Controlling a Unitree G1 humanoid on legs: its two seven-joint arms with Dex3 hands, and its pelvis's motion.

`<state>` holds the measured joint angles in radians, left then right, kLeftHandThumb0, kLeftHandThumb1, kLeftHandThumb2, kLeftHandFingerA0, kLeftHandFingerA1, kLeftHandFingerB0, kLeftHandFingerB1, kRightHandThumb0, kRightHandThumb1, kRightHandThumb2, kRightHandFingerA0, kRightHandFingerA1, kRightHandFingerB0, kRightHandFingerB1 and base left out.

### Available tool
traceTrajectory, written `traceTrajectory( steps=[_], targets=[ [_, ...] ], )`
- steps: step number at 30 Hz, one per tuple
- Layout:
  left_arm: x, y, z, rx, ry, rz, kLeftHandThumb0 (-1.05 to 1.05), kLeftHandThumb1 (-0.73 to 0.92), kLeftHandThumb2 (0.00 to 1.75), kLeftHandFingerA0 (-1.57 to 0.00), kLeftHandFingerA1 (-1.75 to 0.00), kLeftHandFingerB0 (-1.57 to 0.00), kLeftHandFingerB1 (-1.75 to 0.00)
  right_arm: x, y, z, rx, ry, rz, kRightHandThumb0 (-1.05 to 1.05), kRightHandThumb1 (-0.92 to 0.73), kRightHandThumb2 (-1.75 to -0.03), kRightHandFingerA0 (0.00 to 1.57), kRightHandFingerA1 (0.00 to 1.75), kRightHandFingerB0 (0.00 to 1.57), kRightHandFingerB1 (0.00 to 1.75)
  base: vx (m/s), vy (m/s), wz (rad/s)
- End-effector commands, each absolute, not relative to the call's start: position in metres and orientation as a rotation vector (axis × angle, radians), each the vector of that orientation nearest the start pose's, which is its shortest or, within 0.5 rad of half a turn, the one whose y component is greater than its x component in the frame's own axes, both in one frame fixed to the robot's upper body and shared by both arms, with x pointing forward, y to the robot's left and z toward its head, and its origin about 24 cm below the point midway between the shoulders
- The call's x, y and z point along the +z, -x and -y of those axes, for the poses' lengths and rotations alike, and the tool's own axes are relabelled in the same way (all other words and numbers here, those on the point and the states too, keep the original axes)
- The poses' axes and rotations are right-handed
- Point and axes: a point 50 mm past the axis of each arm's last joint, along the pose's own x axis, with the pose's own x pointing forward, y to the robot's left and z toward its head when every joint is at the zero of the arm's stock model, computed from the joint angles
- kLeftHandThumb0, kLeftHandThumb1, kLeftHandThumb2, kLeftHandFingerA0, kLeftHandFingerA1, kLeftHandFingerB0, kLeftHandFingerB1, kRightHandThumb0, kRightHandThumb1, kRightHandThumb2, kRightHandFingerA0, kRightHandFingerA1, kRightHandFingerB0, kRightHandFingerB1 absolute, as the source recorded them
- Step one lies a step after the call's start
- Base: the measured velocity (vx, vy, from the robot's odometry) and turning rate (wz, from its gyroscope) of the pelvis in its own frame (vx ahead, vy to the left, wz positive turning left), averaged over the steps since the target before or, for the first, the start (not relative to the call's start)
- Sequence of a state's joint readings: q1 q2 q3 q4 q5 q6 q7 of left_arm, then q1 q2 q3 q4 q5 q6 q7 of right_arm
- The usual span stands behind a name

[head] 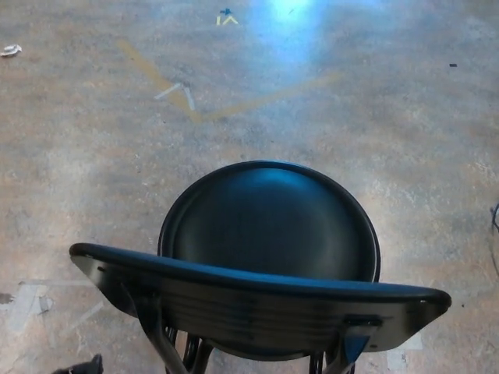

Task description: Use the right hand to rotate the back of the chair to its left.

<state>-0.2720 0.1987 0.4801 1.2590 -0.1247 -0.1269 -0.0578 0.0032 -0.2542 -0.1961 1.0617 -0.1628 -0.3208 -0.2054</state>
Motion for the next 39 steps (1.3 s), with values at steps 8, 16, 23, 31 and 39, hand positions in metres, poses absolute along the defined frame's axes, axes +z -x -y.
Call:
traceTrajectory(
  steps=[8,16,23,31,39],
  targets=[
    [-0.113,-0.200,-0.256,0.500,0.368,-0.677,-1.05,0.44,0.73,-0.61,-1.45,-0.73,-1.30,-0.019,-0.188,0.279,-0.256,0.453,-0.074,-0.91,-0.55,-0.93,0.00,0.11,0.00,0.00,0.00,0.000,0.00],
    [-0.113,-0.201,-0.255,0.514,0.389,-0.673,-1.05,0.42,0.73,-0.66,-1.46,-0.77,-1.32,0.035,-0.188,0.254,0.039,0.636,0.112,-0.98,-0.65,-0.61,0.00,0.00,0.00,0.00,0.00,0.000,0.00],
    [-0.113,-0.201,-0.256,0.512,0.381,-0.672,-1.05,0.43,0.73,-0.62,-1.49,-0.69,-1.35,0.047,-0.180,0.228,0.236,0.726,0.113,-0.99,-0.63,-0.60,0.00,0.00,0.00,0.00,0.00,0.000,0.00],
    [-0.112,-0.202,-0.257,0.507,0.368,-0.675,-1.05,0.44,0.73,-0.61,-1.47,-0.68,-1.35,0.060,-0.173,0.212,0.399,0.766,0.101,-0.99,-0.66,-0.63,0.00,0.00,0.00,0.00,0.00,0.000,0.00],
    [-0.111,-0.204,-0.258,0.502,0.364,-0.669,-1.05,0.45,0.73,-0.62,-1.46,-0.67,-1.35,0.079,-0.167,0.197,0.536,0.779,0.106,-1.00,-0.63,-0.60,0.00,0.00,0.00,0.00,0.00,0.000,0.00]
  ],
)
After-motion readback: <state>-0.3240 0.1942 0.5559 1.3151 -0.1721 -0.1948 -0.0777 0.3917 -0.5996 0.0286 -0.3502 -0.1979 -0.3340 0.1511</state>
